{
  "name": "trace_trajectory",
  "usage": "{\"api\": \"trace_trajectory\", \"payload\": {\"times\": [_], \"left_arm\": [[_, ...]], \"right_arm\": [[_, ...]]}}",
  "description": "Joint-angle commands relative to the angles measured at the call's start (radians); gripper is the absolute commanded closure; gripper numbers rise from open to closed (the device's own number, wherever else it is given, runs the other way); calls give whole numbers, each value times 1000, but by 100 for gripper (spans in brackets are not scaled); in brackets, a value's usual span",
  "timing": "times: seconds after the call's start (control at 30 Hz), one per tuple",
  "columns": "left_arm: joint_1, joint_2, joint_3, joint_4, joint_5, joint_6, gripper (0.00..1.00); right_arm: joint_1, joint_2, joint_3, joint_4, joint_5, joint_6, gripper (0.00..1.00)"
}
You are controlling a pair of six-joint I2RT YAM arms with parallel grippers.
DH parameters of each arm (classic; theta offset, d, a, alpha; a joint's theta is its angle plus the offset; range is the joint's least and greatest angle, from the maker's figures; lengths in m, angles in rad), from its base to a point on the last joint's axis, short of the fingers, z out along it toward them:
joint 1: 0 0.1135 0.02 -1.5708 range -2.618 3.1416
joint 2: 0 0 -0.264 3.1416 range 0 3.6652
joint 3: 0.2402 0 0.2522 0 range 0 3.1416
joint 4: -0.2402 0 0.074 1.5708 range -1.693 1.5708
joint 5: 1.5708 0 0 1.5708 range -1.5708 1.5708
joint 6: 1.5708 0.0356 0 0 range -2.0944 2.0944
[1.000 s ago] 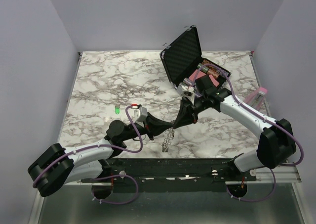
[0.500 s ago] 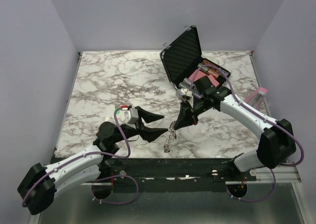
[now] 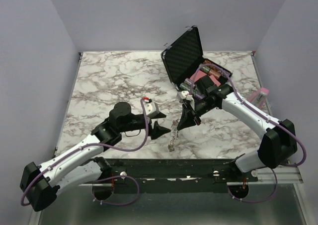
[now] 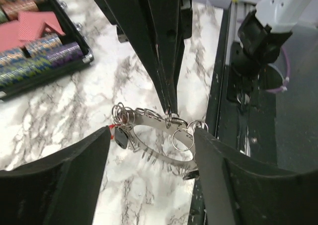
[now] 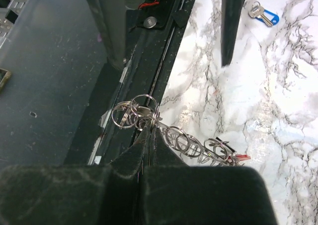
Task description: Put the keys on the keyring
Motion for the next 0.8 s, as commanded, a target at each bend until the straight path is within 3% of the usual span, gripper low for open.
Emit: {"api": "trace_trajectory", "payload": {"times": [0.0,0.13,0.6,0.77], "left_arm": [[4,122,103,-140,109,68,31],[4,222,180,-182,194,68,42],[3,322,169,-73,301,4,57],[4,356,191,-82,314,7,76]], "right_arm": [[8,9,27,-34,7,-26,100],[8,11,24,-32,7,-26,100],[8,8,24,-31,-5,-25,100],[7,9,22,-29,-5,-25,100]]}}
